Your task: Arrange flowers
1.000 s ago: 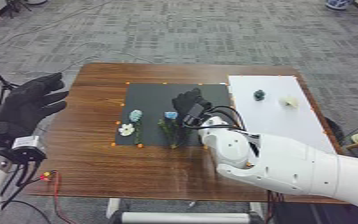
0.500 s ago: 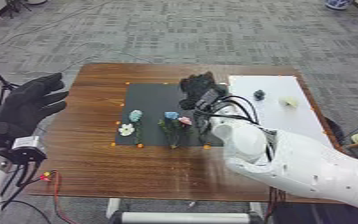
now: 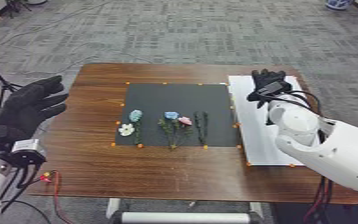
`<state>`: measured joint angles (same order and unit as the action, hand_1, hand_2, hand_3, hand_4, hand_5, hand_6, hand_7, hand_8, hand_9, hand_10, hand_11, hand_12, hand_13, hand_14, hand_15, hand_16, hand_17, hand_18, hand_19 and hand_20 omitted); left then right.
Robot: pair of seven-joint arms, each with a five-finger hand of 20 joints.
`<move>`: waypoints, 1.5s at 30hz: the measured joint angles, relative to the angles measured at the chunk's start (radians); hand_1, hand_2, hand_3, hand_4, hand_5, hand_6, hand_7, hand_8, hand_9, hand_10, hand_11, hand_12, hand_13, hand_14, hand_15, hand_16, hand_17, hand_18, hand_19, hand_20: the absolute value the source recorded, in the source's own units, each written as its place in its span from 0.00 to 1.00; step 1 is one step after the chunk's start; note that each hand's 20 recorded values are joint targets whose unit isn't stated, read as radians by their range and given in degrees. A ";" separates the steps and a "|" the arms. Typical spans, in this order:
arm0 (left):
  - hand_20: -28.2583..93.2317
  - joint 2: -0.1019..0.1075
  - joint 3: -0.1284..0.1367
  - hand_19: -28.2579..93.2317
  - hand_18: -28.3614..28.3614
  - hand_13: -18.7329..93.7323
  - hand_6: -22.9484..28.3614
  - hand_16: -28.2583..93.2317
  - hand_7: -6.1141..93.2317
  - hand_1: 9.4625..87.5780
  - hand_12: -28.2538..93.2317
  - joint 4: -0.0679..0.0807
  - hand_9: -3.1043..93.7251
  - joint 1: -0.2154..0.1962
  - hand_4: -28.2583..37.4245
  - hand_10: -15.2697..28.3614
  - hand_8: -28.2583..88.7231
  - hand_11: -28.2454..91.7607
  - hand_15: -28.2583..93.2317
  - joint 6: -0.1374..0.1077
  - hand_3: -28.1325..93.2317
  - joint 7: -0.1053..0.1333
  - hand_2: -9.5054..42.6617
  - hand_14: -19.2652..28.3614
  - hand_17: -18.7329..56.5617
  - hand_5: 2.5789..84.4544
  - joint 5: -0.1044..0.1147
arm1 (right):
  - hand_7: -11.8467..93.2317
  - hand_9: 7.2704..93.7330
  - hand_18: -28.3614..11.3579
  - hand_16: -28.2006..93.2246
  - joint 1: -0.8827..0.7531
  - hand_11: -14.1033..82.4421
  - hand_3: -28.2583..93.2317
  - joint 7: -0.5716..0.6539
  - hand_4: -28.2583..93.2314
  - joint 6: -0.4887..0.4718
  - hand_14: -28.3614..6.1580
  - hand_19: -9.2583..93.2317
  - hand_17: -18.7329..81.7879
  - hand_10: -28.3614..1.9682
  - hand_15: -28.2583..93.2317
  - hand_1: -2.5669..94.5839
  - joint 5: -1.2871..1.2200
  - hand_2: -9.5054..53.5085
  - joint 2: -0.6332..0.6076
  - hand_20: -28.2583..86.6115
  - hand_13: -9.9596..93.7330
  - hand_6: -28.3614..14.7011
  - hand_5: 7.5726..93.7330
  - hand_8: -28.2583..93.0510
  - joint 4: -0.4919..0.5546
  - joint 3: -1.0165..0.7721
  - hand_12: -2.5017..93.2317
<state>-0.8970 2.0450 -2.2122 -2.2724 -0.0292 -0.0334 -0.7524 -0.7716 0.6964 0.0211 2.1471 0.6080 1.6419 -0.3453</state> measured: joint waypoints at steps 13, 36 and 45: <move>0.33 0.000 0.003 0.57 0.85 0.27 0.50 0.19 0.28 0.20 0.40 0.000 0.24 -0.001 0.03 0.59 0.16 0.46 0.64 0.002 0.81 0.000 0.15 0.70 0.12 0.31 0.000 | 0.27 0.45 0.12 0.43 -0.077 0.38 0.93 0.088 0.00 -0.097 0.44 0.92 0.46 0.40 0.86 0.29 -0.043 0.00 -0.020 0.74 0.58 0.49 0.39 0.16 -0.093 -0.075 0.26; 0.33 -0.008 0.009 0.57 0.85 0.27 0.50 0.19 0.28 0.20 0.40 -0.008 0.24 -0.007 0.03 0.59 0.16 0.46 0.64 0.001 0.81 0.000 0.15 0.69 0.12 0.31 0.000 | 0.54 0.88 0.21 0.59 0.011 0.40 0.91 0.006 0.00 0.475 0.69 0.99 0.57 0.74 0.82 0.58 0.086 0.00 -0.025 0.72 0.78 0.70 0.78 0.18 -0.052 0.165 0.58; 0.33 -0.008 0.003 0.57 0.84 0.27 0.51 0.19 0.28 0.20 0.40 -0.008 0.24 -0.005 0.03 0.59 0.16 0.46 0.64 0.001 0.81 -0.002 0.16 0.70 0.12 0.31 0.000 | 0.54 0.88 0.22 0.59 0.093 0.40 0.92 -0.095 0.00 0.509 0.69 0.99 0.58 0.74 0.83 0.58 0.076 0.00 0.093 0.72 0.78 0.70 0.78 0.19 -0.069 0.204 0.58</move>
<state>-0.9049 2.0482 -2.2201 -2.2771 -0.0280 -0.0353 -0.7528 -0.6785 0.6017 0.5303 2.2230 0.7008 1.5730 -0.1415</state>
